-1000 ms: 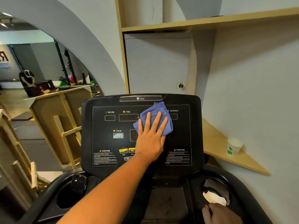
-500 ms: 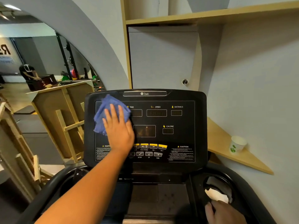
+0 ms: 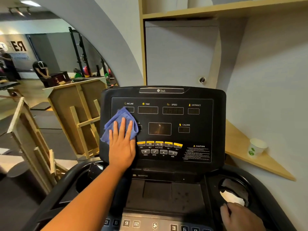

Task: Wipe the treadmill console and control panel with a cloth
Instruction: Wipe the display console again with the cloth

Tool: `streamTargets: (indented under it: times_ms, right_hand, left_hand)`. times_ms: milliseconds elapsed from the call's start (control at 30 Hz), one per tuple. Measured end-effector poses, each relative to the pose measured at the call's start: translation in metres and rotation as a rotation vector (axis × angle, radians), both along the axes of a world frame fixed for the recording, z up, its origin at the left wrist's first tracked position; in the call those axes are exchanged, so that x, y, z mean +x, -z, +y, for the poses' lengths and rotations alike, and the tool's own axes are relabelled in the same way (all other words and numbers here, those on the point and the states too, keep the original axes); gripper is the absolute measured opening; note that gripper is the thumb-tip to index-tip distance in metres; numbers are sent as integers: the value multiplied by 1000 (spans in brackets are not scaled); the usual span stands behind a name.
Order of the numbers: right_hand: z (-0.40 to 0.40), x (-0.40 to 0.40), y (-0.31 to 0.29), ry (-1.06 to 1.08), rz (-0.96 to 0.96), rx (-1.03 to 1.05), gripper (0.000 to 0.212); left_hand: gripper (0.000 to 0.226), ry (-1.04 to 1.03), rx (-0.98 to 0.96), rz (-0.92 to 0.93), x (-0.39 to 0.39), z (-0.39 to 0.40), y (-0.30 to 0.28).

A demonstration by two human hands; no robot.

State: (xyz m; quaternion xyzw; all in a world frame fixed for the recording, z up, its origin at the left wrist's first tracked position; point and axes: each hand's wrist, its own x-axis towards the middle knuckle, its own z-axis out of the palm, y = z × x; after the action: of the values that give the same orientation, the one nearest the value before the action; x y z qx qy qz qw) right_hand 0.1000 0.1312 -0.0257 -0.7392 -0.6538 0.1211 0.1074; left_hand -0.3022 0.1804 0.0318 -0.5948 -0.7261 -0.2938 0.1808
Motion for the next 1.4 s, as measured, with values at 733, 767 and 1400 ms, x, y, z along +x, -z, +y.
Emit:
streamTargets:
  times_ms: [733, 767, 1400]
  right_hand:
    - [-5, 8, 16, -83, -121, 208, 42]
    - [-5, 9, 17, -93, -128, 205, 42]
    - [-12, 13, 16, -136, -139, 234, 41]
  left_hand:
    - [66, -92, -67, -111, 24, -26, 35]
    - [67, -128, -68, -160, 21, -28, 35]
    - [65, 90, -142, -53, 194, -15, 61]
